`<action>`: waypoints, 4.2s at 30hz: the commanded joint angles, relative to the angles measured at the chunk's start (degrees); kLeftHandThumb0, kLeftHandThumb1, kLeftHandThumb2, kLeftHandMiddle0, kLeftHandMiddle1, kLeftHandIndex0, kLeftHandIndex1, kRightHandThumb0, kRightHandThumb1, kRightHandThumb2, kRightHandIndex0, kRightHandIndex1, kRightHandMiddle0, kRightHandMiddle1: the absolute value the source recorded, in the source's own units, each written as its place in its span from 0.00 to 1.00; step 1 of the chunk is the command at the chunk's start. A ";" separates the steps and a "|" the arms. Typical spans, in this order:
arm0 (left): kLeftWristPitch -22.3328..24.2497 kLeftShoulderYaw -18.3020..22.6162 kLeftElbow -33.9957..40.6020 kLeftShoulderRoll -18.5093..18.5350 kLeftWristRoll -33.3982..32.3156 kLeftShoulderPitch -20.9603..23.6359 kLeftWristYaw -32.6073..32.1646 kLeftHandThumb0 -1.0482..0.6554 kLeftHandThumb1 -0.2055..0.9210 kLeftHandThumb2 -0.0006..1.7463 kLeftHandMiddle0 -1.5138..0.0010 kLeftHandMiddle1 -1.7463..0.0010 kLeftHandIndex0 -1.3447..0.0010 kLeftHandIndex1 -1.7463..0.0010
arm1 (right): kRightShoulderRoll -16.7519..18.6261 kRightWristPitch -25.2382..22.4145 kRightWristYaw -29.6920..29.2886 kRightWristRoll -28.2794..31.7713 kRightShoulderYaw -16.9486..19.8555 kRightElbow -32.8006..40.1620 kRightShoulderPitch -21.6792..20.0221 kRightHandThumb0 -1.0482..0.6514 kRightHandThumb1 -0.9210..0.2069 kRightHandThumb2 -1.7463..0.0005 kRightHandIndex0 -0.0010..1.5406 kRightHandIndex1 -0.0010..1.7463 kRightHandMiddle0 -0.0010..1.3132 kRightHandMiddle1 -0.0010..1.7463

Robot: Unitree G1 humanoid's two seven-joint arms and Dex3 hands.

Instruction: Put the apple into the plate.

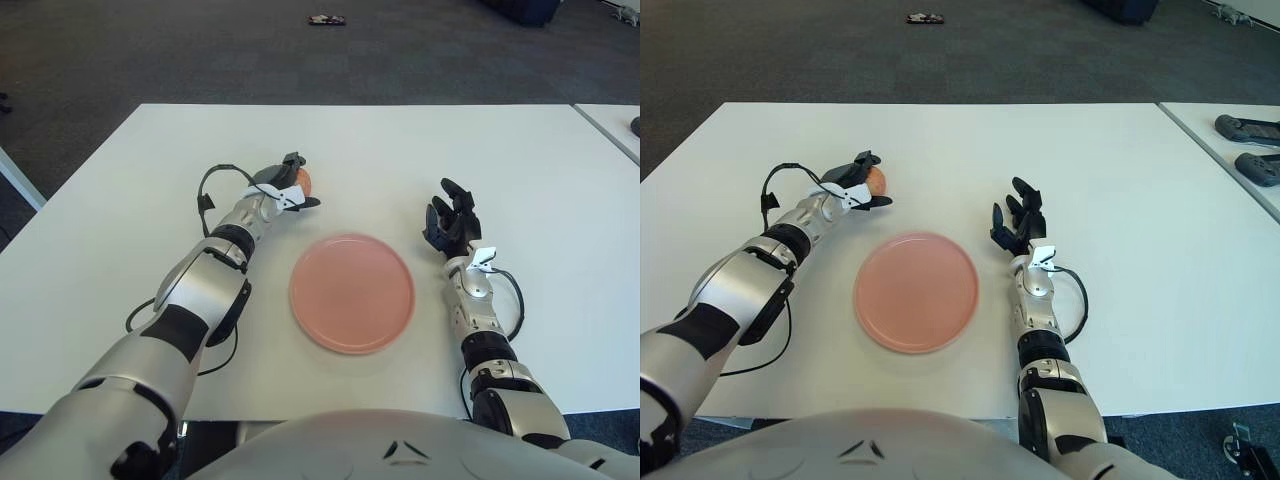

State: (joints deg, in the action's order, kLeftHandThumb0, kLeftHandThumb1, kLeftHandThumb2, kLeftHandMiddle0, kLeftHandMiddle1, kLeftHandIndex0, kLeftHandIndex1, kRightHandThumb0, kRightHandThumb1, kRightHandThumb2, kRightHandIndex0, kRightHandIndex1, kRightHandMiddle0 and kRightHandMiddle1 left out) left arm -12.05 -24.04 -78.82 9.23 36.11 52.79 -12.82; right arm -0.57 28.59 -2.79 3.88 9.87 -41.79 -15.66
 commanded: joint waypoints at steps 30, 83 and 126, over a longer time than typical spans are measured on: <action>3.33 -3.87 -0.65 0.09 3.88 -3.66 -7.39 0.27 0.60 0.45 0.55 0.01 0.75 0.21 | -0.24 -1.72 1.00 1.14 1.31 1.03 4.91 0.34 0.24 0.52 0.09 0.33 0.00 0.45; -2.65 6.02 0.73 -3.25 -4.13 -2.16 -20.64 0.33 0.45 0.76 0.26 0.00 0.54 0.00 | -0.51 -4.89 0.24 0.99 1.23 2.18 4.93 0.37 0.31 0.47 0.08 0.39 0.00 0.48; -21.94 5.34 9.47 -0.01 -3.53 -0.91 -23.77 0.33 0.42 0.79 0.20 0.00 0.52 0.00 | -0.83 -1.66 0.92 1.20 1.48 -3.54 1.97 0.37 0.33 0.45 0.09 0.46 0.00 0.52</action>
State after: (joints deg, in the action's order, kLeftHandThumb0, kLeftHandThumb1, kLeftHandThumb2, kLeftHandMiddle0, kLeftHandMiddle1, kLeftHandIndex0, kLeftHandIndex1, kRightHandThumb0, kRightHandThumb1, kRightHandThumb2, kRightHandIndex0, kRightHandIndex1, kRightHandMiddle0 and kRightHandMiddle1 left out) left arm -31.30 -18.15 -71.08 8.55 32.12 52.33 -35.39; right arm -1.79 29.88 -1.10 5.21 11.33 -42.74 -15.49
